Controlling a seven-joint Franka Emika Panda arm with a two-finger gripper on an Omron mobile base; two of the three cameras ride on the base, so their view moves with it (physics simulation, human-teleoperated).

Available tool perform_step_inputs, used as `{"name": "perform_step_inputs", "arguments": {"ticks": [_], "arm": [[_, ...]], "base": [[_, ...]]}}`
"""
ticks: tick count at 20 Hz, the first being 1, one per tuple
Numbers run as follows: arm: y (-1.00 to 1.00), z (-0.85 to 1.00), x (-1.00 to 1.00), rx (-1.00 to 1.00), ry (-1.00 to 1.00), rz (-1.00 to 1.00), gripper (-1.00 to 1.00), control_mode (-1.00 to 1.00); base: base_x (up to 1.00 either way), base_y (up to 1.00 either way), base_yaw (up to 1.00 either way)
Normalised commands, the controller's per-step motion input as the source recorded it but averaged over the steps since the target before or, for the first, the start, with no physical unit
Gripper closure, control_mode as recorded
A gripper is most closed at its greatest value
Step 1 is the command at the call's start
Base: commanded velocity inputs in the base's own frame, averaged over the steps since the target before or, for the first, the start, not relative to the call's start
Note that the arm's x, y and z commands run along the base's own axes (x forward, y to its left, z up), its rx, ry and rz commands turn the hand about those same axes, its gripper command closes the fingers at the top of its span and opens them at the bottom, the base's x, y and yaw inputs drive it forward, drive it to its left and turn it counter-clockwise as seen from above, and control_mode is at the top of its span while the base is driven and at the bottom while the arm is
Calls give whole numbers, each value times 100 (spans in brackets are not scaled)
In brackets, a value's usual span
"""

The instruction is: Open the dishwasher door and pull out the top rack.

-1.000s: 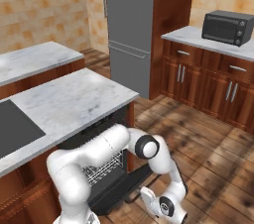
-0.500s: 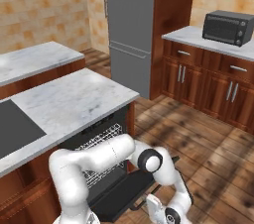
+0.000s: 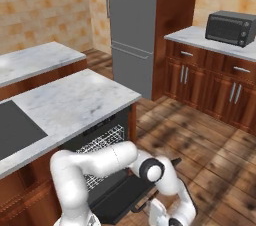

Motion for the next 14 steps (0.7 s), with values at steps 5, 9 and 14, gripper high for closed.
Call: {"name": "perform_step_inputs", "arguments": {"ticks": [5,9,14], "arm": [[-71,14,-71,-1,3,-16,-100,-100],[-66,39,-63,-4,3,-17,-100,-100],[-23,91,-37,-17,2,-19,-100,-100]], "base": [[0,0,0],[0,0,0],[0,0,0]]}}
